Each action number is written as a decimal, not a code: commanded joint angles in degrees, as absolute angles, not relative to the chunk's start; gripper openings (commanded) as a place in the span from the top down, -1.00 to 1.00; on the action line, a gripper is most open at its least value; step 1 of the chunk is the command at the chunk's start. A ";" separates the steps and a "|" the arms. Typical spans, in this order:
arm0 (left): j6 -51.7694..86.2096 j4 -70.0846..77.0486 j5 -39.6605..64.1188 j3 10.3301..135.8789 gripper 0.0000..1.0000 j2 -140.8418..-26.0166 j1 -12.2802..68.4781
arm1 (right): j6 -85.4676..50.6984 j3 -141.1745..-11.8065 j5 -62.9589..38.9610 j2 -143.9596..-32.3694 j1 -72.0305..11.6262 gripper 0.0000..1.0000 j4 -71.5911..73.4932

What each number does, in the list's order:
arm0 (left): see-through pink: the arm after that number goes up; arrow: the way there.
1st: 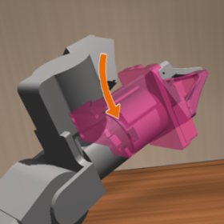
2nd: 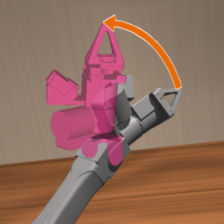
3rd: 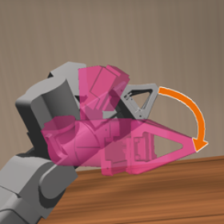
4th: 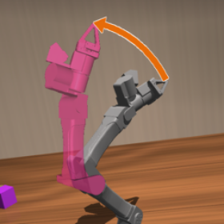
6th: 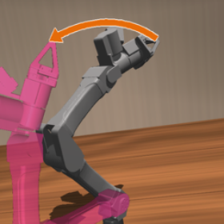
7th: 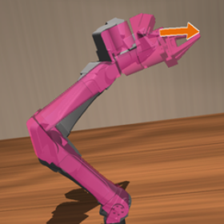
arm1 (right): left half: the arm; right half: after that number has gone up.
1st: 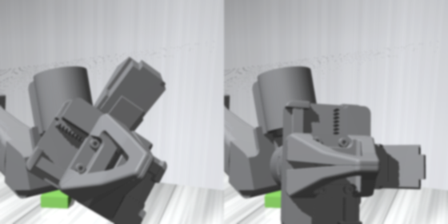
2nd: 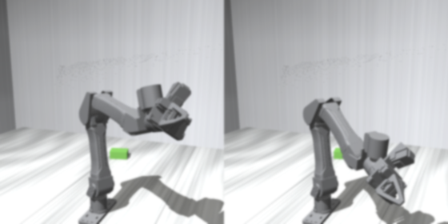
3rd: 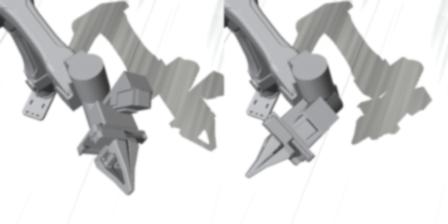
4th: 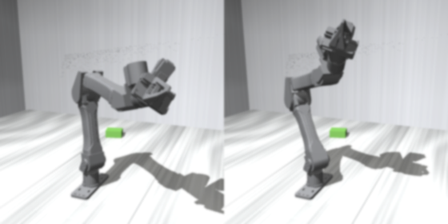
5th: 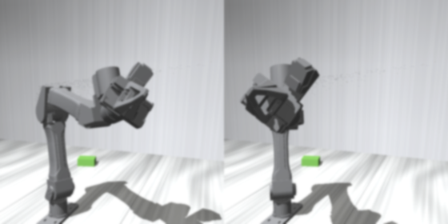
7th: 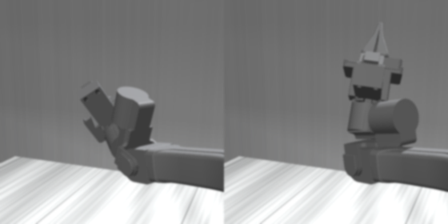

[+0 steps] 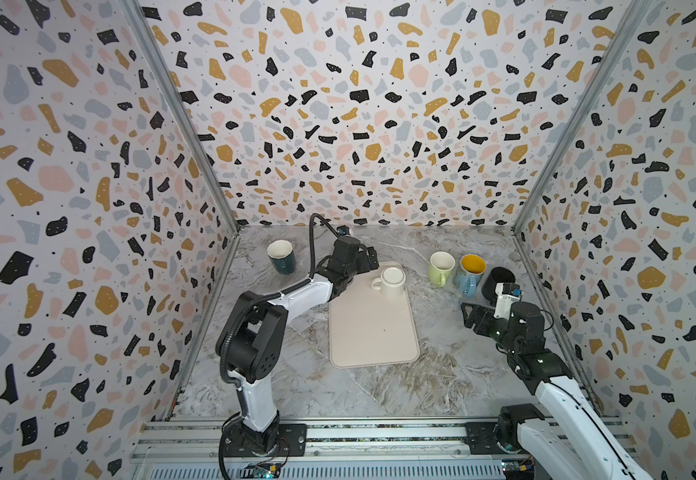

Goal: Turn the mug right side up
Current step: Move the mug to the tray.

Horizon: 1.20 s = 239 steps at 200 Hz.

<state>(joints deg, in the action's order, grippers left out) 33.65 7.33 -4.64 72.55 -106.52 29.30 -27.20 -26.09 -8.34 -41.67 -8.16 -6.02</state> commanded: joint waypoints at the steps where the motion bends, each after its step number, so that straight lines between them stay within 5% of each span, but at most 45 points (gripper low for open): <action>1: 33.44 9.36 -1.10 74.44 -1.00 -107.94 29.18 | -27.58 -25.92 -8.18 -40.66 -8.44 -0.72 -8.16; 239: 32.43 12.60 5.26 72.64 -1.00 -115.17 34.59 | -21.82 -31.56 -8.30 -44.19 -8.44 -0.72 -13.01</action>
